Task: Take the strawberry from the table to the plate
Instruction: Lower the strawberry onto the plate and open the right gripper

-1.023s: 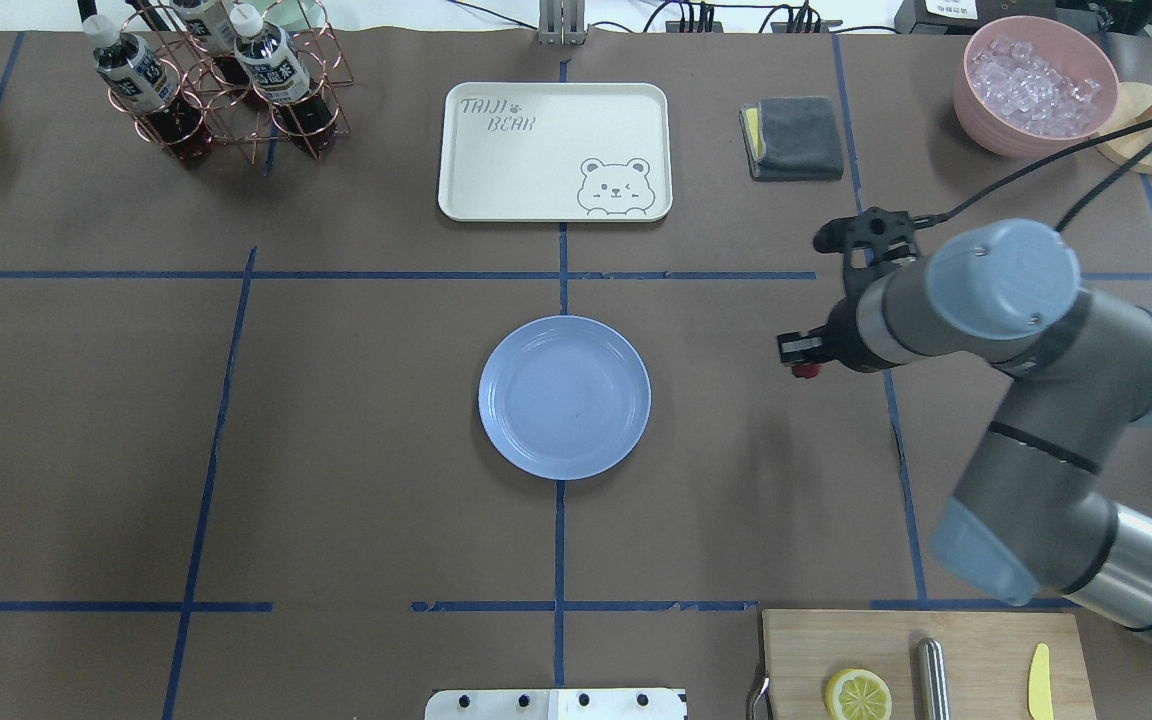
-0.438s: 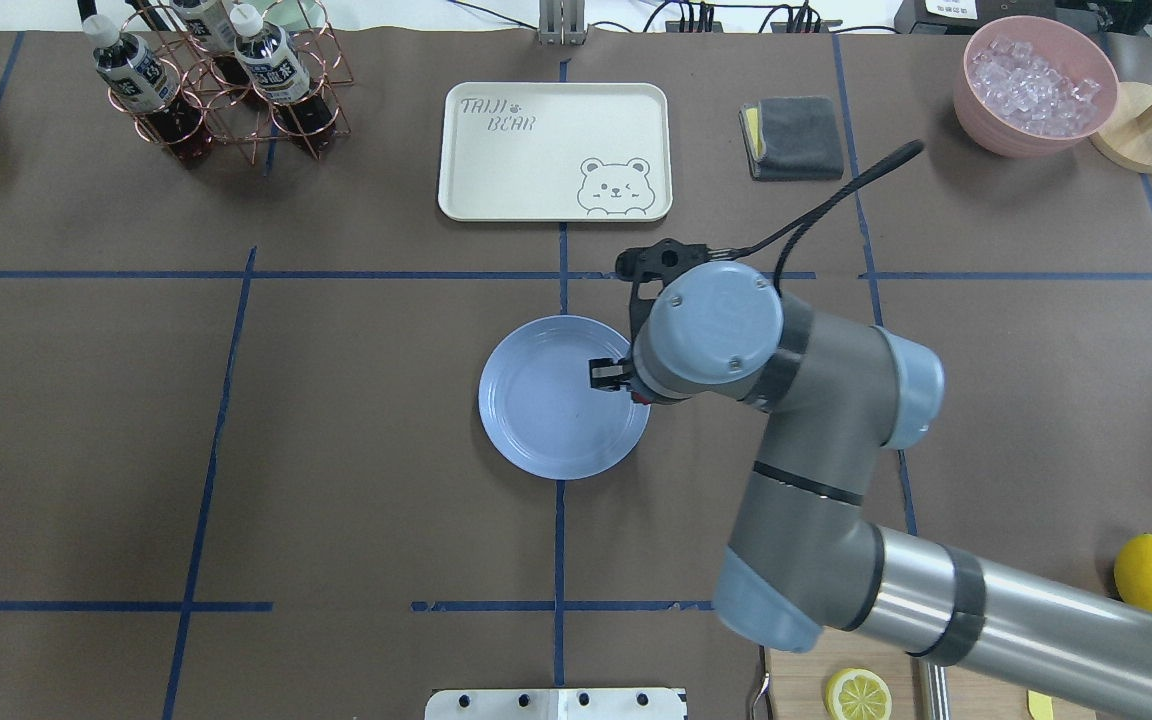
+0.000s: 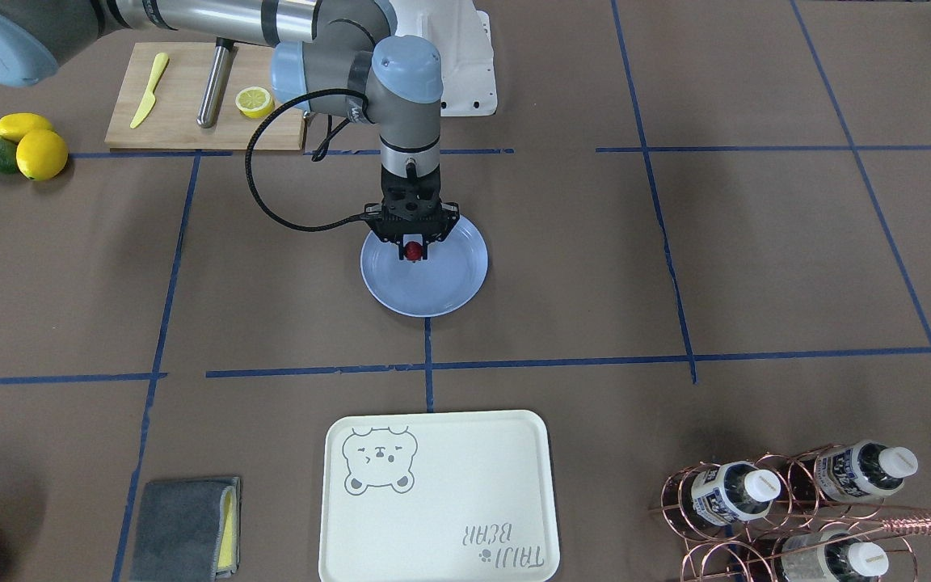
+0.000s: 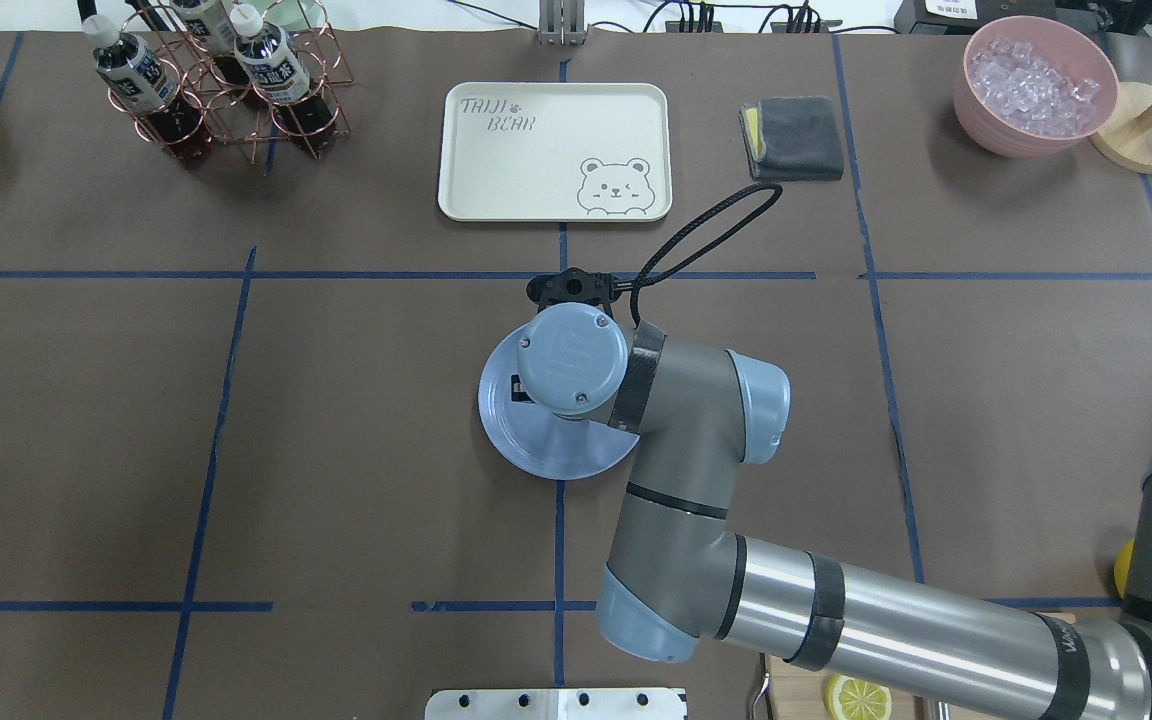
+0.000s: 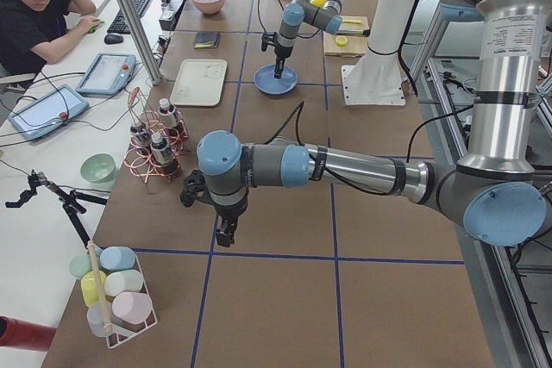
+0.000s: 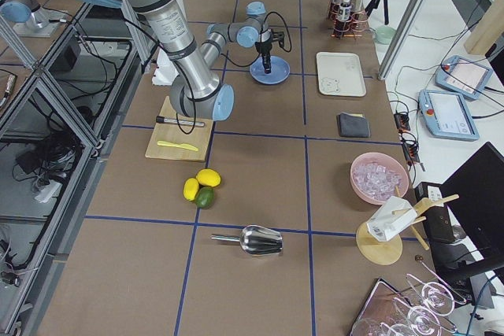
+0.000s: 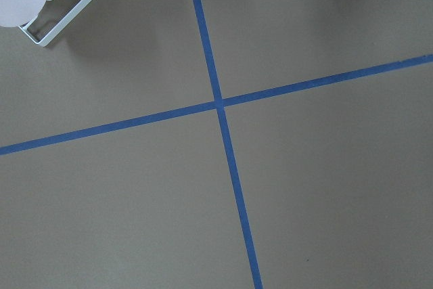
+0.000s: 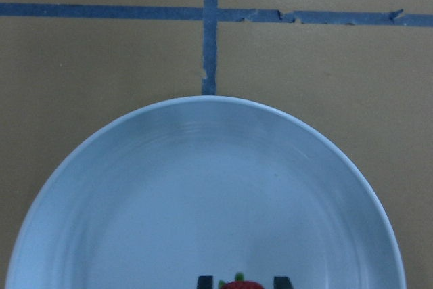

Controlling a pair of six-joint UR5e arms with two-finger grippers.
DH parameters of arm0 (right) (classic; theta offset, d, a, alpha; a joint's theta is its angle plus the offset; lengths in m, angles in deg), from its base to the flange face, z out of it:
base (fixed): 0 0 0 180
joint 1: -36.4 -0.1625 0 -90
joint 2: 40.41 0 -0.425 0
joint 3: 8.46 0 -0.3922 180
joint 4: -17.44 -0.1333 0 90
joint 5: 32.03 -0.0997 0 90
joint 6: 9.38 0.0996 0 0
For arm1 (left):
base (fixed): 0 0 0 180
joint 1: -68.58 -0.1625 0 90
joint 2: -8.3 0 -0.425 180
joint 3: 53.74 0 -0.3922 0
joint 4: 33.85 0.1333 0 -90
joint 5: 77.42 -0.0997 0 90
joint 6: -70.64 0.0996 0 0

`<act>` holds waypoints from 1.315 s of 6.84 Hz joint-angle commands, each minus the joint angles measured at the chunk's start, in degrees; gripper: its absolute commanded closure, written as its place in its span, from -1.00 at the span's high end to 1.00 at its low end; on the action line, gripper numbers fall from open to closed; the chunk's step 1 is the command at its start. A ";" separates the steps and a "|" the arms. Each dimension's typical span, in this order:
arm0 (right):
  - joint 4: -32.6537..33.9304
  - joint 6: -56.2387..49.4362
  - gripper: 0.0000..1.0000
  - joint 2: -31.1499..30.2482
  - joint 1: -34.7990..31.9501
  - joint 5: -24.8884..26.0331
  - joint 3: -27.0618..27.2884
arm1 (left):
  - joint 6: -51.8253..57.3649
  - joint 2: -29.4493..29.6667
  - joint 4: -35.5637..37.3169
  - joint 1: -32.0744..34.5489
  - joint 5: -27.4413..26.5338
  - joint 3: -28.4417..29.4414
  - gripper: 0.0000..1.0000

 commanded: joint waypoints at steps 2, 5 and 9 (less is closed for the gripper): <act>-0.01 1.41 -1.00 1.74 0.23 1.04 -1.72 | 0.00 -0.03 0.00 0.00 0.00 0.00 1.00; -0.10 1.41 -1.00 1.74 0.14 1.22 -2.35 | 0.00 -0.03 0.00 0.00 0.00 0.00 1.00; -0.36 4.13 0.84 1.74 0.14 1.13 -2.43 | 0.00 0.06 0.00 0.00 0.00 0.09 1.00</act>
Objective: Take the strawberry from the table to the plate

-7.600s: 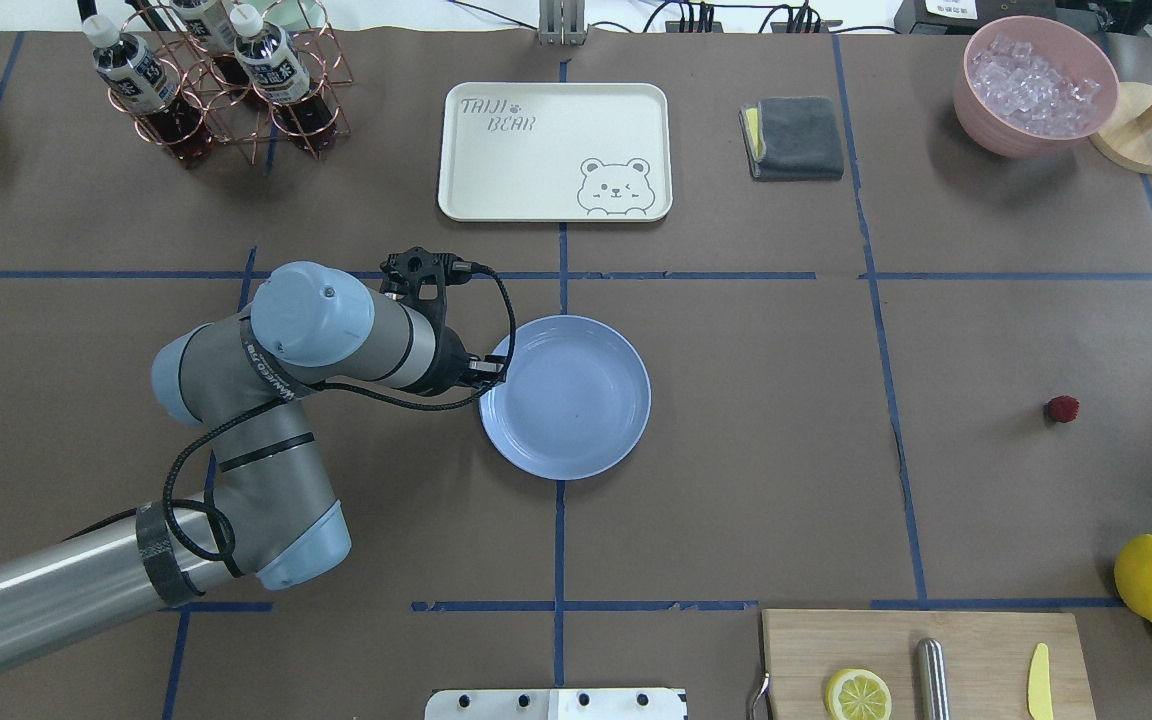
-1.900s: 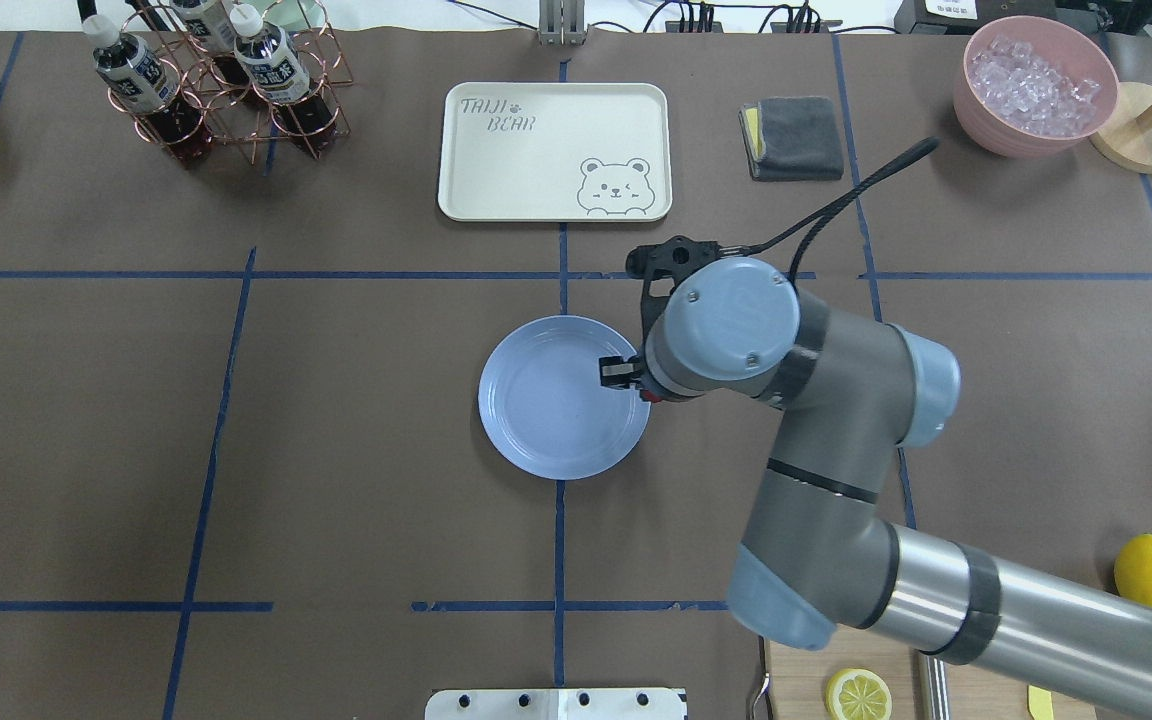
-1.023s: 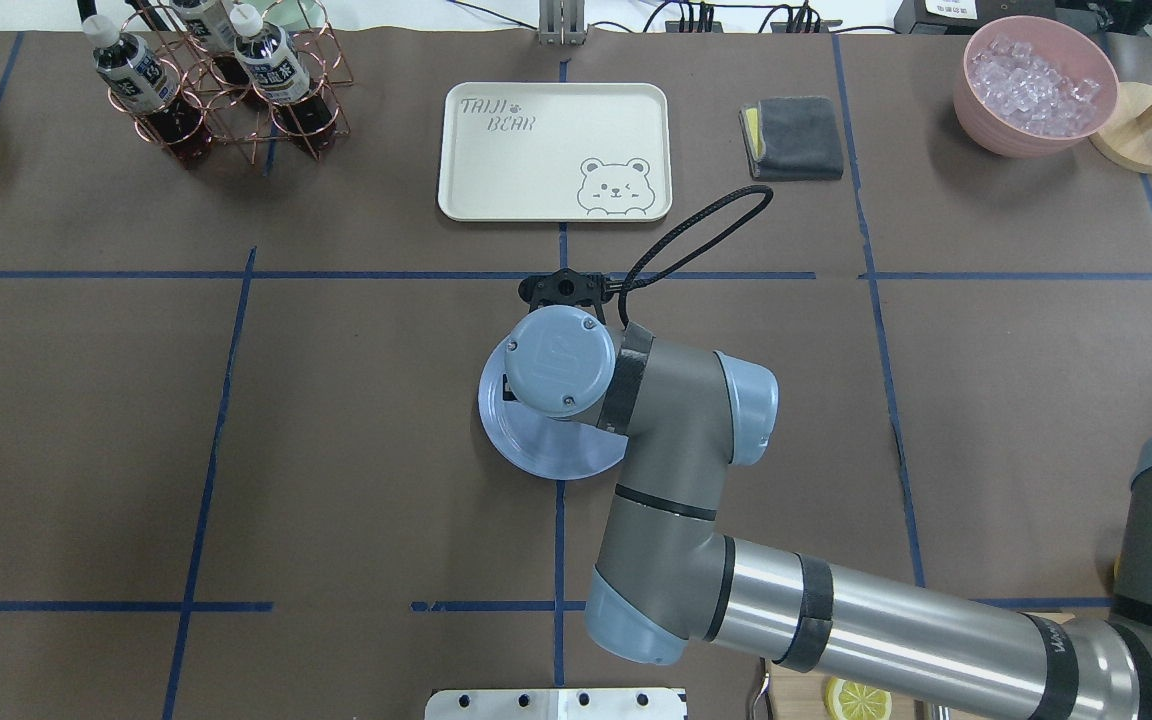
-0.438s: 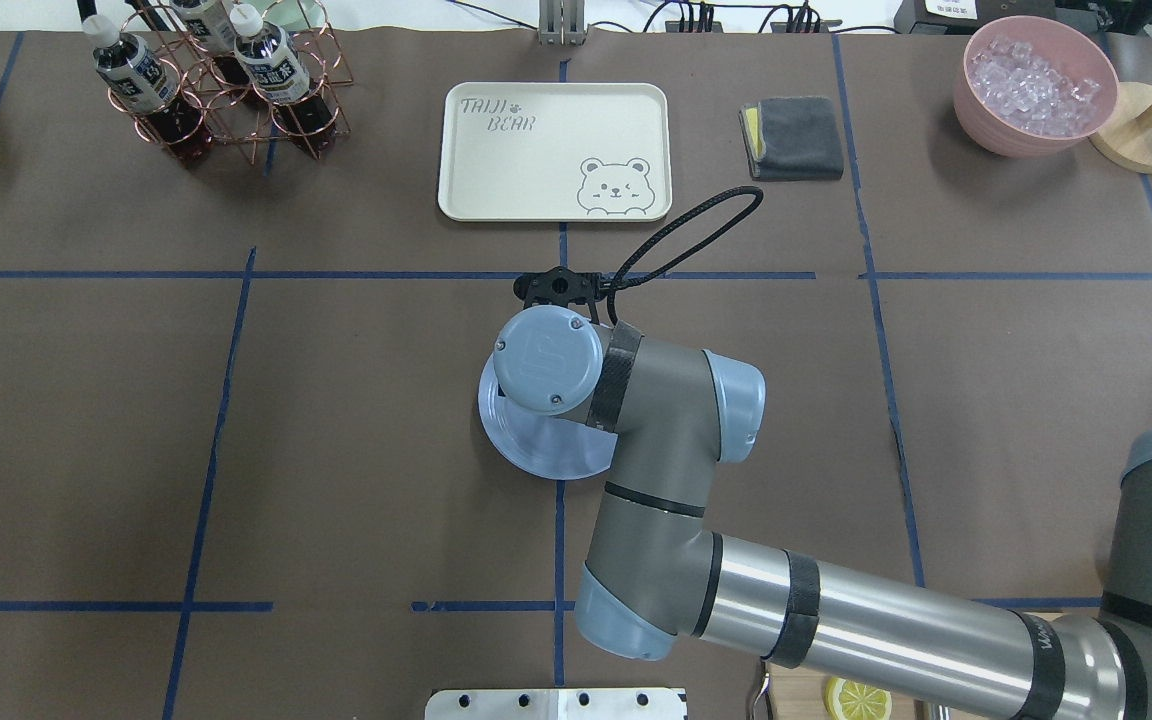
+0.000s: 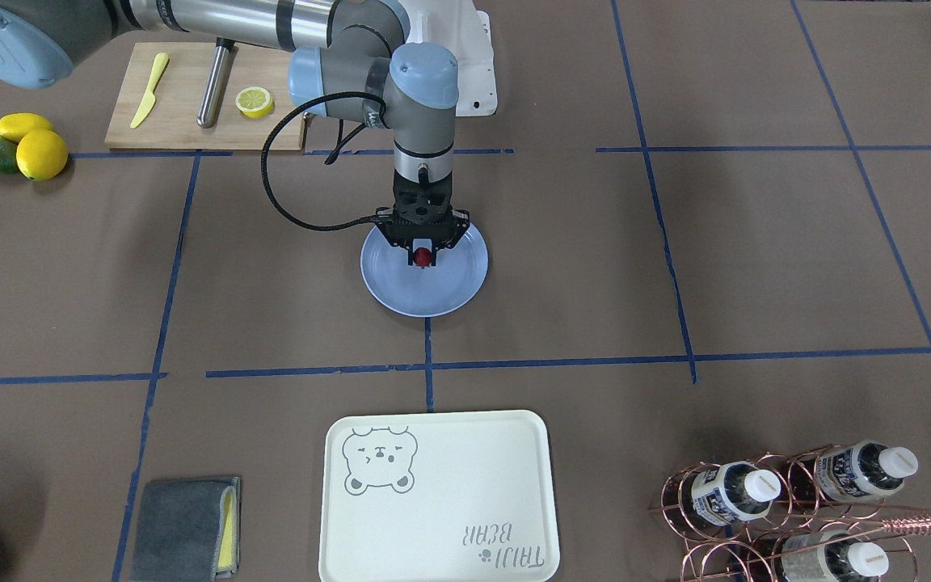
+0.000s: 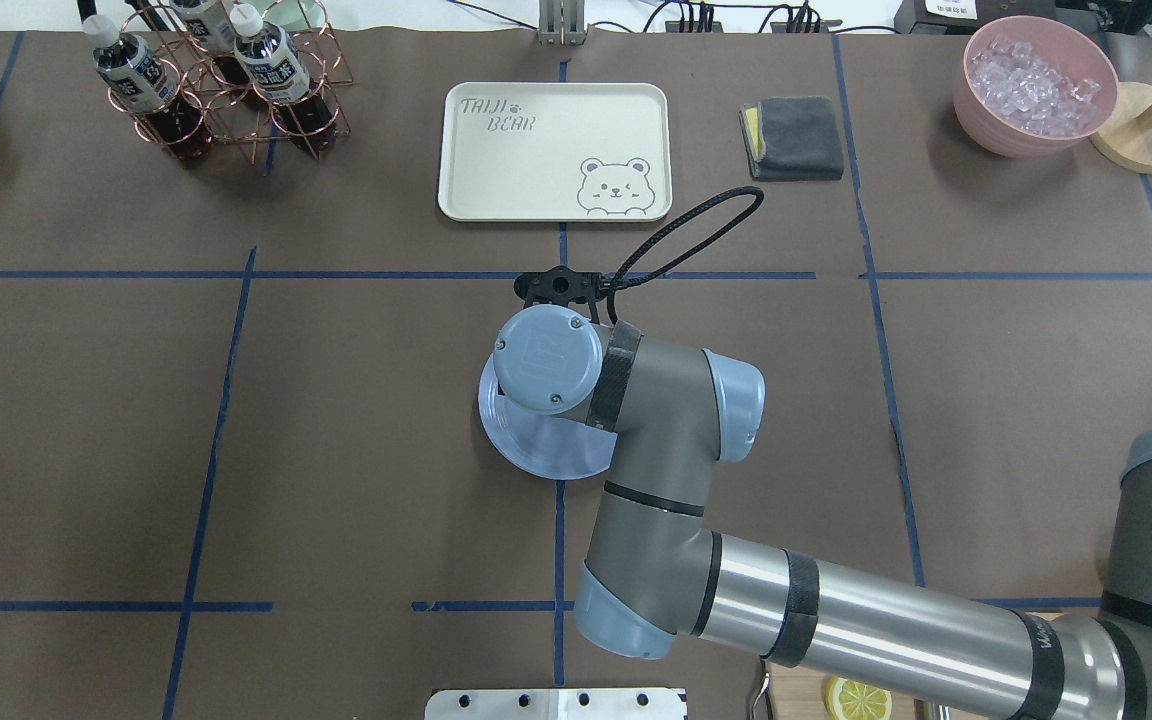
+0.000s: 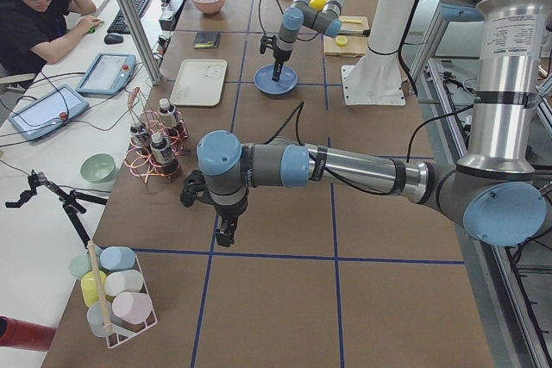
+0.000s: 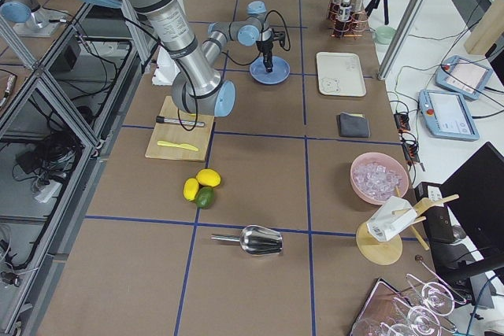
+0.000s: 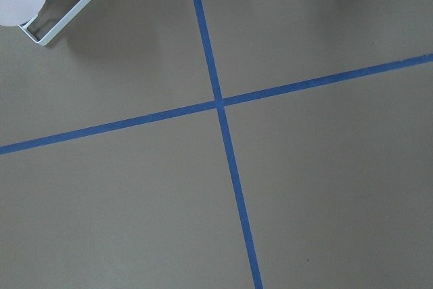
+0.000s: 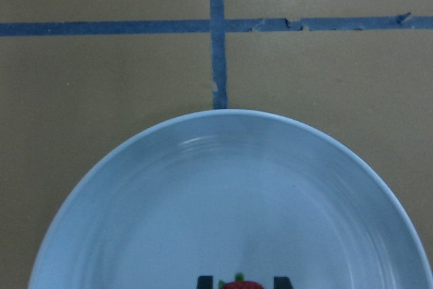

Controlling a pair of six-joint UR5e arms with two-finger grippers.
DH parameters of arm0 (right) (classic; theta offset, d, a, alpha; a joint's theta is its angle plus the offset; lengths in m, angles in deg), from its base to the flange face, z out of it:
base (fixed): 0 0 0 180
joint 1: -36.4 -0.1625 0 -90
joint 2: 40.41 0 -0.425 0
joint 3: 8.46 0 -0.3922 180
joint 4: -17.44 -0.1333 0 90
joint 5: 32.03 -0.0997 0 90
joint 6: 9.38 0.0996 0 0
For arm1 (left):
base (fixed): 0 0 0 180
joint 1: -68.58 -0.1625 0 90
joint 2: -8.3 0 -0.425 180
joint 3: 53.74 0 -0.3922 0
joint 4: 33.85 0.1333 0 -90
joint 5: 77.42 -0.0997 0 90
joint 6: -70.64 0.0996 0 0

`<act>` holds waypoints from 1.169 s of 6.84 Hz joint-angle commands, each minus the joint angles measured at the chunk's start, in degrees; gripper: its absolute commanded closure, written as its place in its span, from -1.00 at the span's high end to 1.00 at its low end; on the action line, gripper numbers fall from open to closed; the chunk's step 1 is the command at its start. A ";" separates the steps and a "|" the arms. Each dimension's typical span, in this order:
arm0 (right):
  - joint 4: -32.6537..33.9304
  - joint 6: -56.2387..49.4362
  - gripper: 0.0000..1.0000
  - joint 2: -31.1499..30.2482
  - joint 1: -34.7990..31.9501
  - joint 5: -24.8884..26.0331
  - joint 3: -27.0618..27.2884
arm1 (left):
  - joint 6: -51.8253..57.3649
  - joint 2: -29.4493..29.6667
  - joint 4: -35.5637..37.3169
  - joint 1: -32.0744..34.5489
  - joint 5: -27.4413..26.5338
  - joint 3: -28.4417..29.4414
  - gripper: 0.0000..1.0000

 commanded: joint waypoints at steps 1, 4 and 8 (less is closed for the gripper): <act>-0.14 0.65 0.99 0.06 0.00 -0.07 0.08 | 0.00 0.01 0.00 0.00 0.00 0.07 1.00; 0.74 -1.80 1.00 -0.29 -4.89 -4.34 3.22 | -0.09 0.01 0.00 0.00 -0.09 0.16 1.00; 0.74 -35.62 1.00 -17.38 -30.34 -26.64 13.34 | -0.26 -0.16 0.88 0.00 -0.35 1.21 1.00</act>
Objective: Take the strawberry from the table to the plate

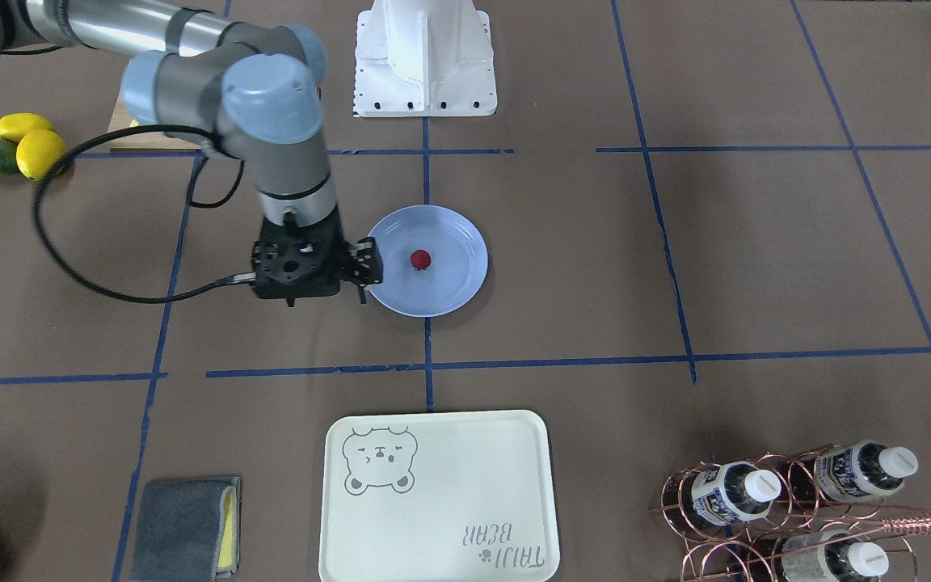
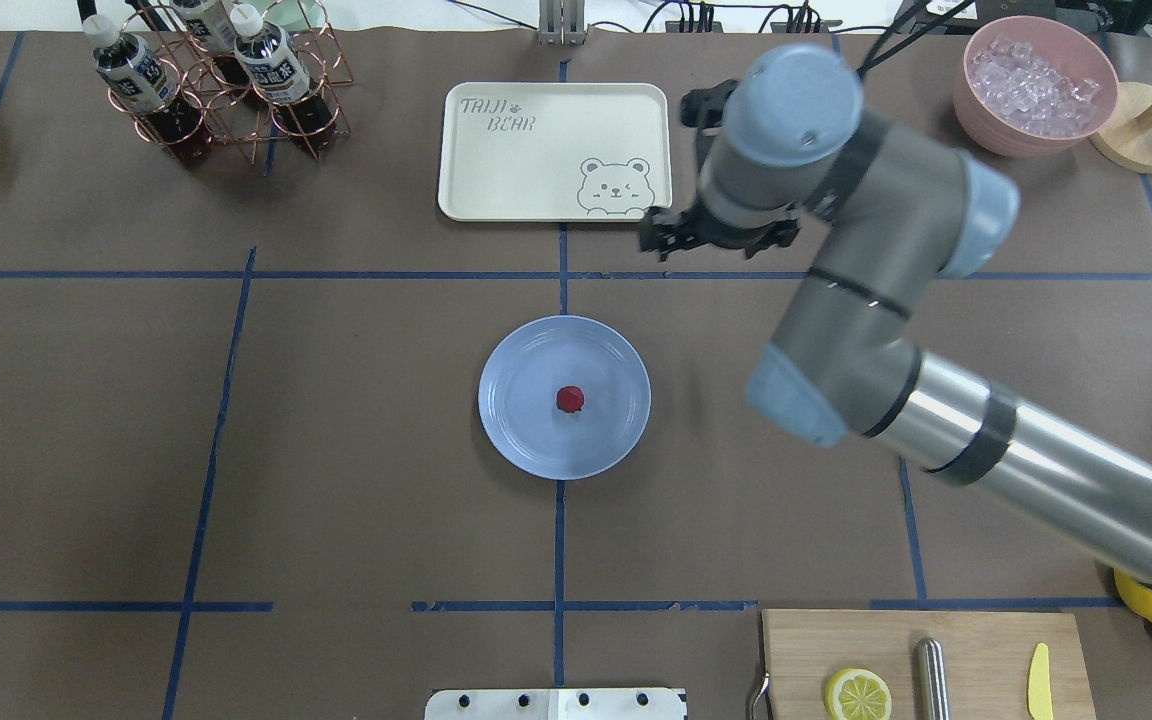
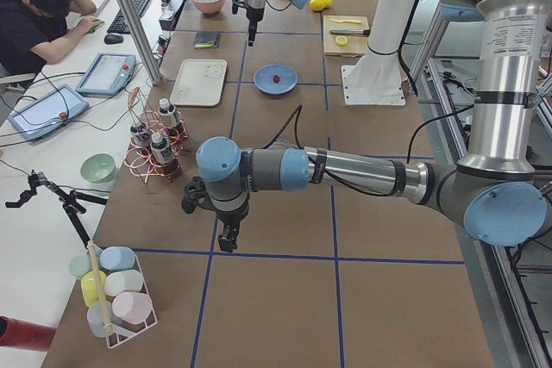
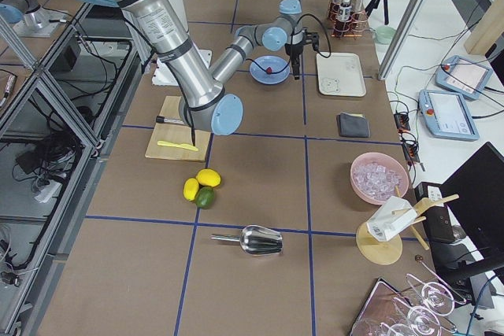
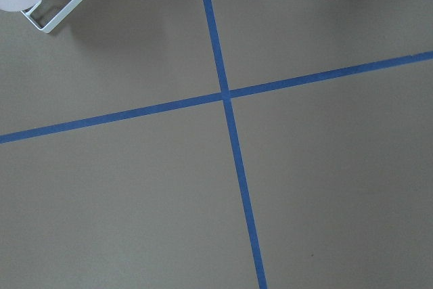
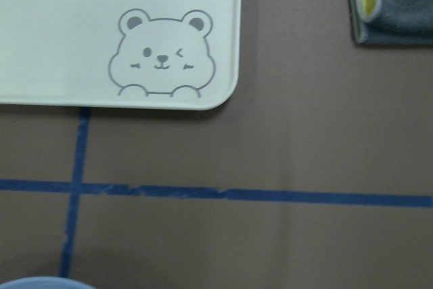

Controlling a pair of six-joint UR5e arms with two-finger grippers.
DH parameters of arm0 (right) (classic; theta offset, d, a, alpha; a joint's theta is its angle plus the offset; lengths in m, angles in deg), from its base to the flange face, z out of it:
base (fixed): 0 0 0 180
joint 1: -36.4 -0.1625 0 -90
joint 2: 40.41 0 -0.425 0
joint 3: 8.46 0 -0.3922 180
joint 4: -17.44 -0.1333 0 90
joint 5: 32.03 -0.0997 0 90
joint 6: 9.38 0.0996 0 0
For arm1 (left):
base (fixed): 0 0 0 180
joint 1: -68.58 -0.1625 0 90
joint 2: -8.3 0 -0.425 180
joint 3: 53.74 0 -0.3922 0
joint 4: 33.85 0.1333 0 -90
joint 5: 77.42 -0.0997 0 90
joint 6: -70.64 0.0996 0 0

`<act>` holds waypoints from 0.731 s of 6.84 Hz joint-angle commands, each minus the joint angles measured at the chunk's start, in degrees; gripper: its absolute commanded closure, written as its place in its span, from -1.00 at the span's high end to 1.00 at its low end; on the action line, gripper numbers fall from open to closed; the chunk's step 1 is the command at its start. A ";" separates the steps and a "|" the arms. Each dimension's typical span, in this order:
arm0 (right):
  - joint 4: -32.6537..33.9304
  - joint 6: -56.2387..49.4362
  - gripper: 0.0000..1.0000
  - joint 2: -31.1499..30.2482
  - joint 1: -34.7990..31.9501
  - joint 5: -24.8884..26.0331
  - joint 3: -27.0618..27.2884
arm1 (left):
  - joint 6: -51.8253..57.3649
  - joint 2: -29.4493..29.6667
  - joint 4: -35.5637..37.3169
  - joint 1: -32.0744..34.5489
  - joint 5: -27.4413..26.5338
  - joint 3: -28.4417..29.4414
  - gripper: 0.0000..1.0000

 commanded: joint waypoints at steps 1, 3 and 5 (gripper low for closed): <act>-0.08 -24.58 1.00 -12.48 -15.43 -11.70 3.91 | 0.02 -0.98 -0.04 0.00 0.25 -0.19 1.00; -0.43 -41.85 1.00 -25.06 -27.05 -12.54 4.54 | 0.02 -3.89 -0.57 0.09 0.95 -2.29 1.00; -3.06 -49.02 1.00 -37.54 -36.90 -11.32 3.50 | 0.02 -3.81 -0.39 0.09 0.25 -4.30 1.00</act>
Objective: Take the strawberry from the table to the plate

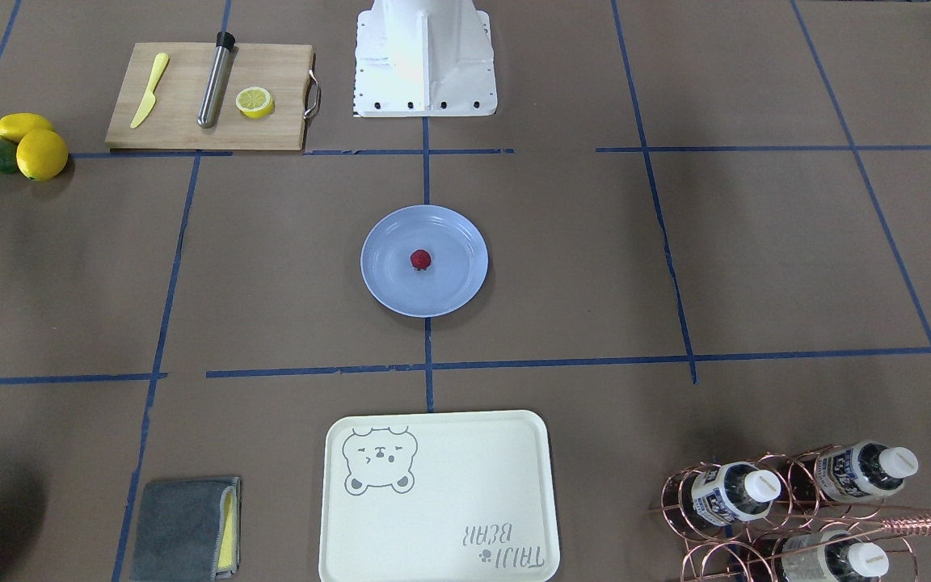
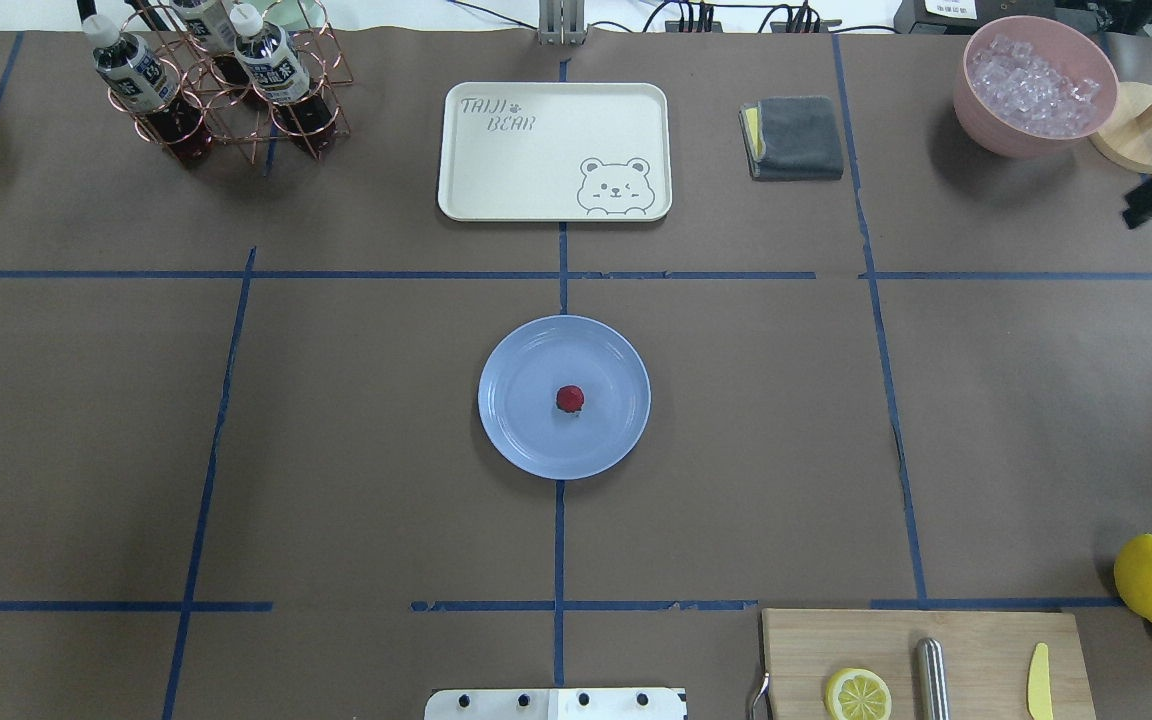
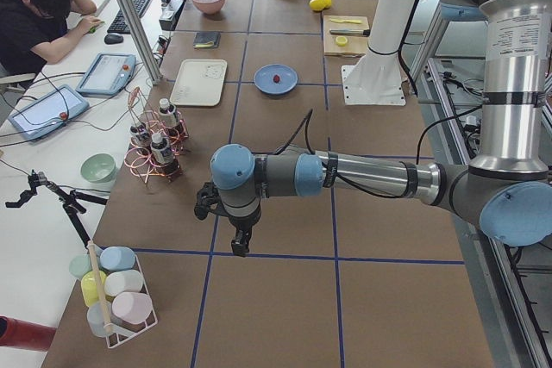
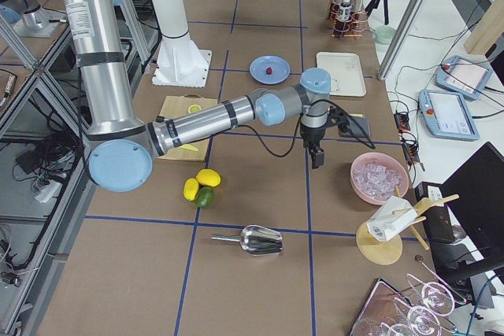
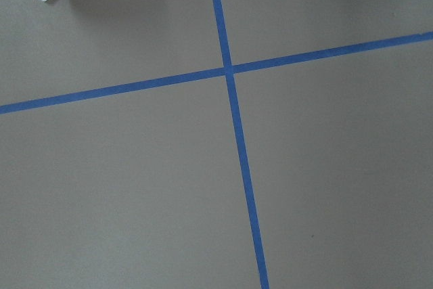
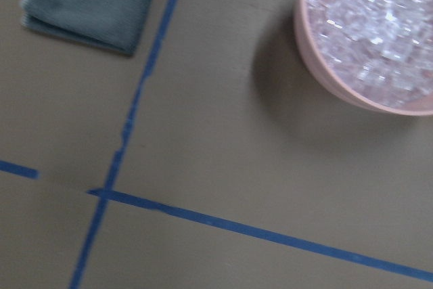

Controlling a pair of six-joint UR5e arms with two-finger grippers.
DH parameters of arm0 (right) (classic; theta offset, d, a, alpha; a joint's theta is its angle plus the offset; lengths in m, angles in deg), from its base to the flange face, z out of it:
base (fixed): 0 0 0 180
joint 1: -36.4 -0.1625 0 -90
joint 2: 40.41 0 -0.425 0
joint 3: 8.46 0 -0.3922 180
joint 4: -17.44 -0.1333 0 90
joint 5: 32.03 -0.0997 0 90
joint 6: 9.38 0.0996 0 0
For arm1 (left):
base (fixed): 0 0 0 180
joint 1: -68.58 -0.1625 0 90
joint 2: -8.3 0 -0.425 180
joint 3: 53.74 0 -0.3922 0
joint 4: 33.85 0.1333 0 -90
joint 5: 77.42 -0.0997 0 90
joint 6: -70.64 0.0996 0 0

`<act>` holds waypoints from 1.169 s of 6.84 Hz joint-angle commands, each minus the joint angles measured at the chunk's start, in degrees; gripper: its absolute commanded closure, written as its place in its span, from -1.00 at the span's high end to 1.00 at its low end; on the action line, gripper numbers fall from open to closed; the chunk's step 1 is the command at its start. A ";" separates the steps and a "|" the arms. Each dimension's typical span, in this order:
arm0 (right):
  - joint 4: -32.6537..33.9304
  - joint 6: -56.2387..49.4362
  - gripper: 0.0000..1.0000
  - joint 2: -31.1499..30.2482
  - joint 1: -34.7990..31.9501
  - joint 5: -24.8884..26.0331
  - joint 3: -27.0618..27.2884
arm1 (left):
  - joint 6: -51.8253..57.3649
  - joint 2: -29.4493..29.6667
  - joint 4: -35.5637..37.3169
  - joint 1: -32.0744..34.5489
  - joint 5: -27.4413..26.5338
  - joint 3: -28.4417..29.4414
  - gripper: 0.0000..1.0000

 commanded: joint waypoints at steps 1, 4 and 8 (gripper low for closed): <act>-1.87 -8.88 1.00 -8.37 -10.63 -2.18 -0.84 | -0.01 -0.15 0.20 0.01 -0.54 -2.18 1.00; -2.23 -13.76 1.00 -15.21 -13.93 -13.70 -0.50 | 0.08 -0.16 0.20 1.41 -0.72 -4.99 1.00; -2.14 -12.53 1.00 -15.16 -13.93 -13.29 -0.66 | 0.08 -0.24 0.11 1.41 -0.54 -3.85 1.00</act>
